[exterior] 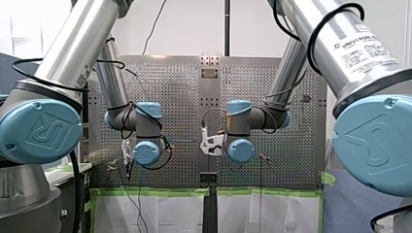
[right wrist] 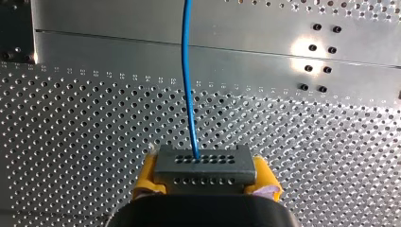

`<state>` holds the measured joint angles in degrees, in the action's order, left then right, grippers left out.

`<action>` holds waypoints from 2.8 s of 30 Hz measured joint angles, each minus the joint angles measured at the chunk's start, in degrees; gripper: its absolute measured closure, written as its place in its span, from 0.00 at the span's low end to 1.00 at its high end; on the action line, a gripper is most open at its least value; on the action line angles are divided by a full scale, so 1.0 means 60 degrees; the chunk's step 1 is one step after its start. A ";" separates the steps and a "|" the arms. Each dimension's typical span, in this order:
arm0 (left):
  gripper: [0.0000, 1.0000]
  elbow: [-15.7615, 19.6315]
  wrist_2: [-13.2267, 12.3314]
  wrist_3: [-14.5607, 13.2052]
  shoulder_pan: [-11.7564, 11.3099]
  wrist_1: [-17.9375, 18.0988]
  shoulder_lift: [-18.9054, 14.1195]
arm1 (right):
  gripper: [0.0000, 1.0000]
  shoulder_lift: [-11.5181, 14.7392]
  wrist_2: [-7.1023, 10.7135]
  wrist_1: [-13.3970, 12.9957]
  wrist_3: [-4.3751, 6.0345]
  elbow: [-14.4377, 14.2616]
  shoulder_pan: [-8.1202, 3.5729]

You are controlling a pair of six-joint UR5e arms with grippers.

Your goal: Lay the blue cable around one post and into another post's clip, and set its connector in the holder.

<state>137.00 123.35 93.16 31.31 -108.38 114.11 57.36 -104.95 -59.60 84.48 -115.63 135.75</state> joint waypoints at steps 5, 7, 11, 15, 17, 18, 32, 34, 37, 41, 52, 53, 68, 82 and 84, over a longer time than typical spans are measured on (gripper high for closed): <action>1.00 0.0000 0.0000 0.0000 0.0000 0.0000 0.0000 | 1.00 0.0000 0.0000 0.0000 0.0000 0.0000 0.0000; 1.00 0.0000 0.0000 0.0000 0.0000 0.0000 0.0000 | 1.00 0.0000 0.0000 0.0000 0.0000 0.0000 0.0000; 1.00 0.0000 0.0000 0.0000 0.0000 0.0000 0.0000 | 1.00 0.0000 0.0000 0.0000 0.0000 0.0000 0.0000; 1.00 0.0000 0.0000 0.0000 0.0000 0.0000 0.0000 | 1.00 -0.0001 0.0000 0.0000 -0.0001 0.0000 0.0000; 1.00 0.0000 0.0000 0.0000 0.0000 0.0000 0.0000 | 1.00 0.0000 0.0000 0.0000 0.0000 0.0000 0.0000; 1.00 -0.0004 0.0000 0.0000 0.0000 0.0000 -0.0001 | 1.00 0.0000 0.0000 -0.0001 0.0000 0.0000 0.0000; 1.00 0.0000 0.0000 0.0000 0.0015 0.0000 0.0000 | 1.00 0.0000 0.0015 -0.0044 0.0000 0.0000 0.0000; 1.00 0.0000 0.0000 0.0000 0.0014 0.0000 0.0000 | 1.00 0.0000 0.0015 -0.0044 0.0000 0.0000 0.0001; 1.00 0.0000 0.0000 0.0000 0.0015 0.0000 0.0000 | 1.00 -0.0001 0.0014 -0.0044 0.0000 0.0000 0.0000; 1.00 0.0000 0.0000 0.0000 0.0014 0.0000 0.0000 | 1.00 0.0000 0.0015 -0.0044 0.0000 0.0000 0.0000; 1.00 0.0532 -0.0534 0.0534 -0.0499 0.0534 -0.0499 | 1.00 -0.0445 -0.0491 0.0237 0.0506 -0.0042 0.0507; 1.00 0.0615 -0.0614 0.0615 -0.0551 0.0611 -0.0543 | 1.00 -0.0474 -0.0565 0.0245 0.0579 -0.0042 0.0579; 1.00 0.1608 -0.1581 0.1271 -0.0673 0.1918 -0.0645 | 1.00 -0.0542 -0.0995 0.0264 0.0805 -0.0044 0.1096; 1.00 0.0903 -0.1993 0.0789 -0.1004 0.1243 -0.1391 | 1.00 0.0208 -0.0891 0.0564 0.1497 0.0287 0.0893; 1.00 0.0764 -0.1996 0.0880 -0.1038 0.1110 -0.1529 | 1.00 0.0357 -0.0758 0.0675 0.1626 0.0380 0.0829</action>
<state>141.58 111.37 98.44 25.08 -101.72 104.94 59.50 -109.50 -55.55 94.24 -113.35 140.72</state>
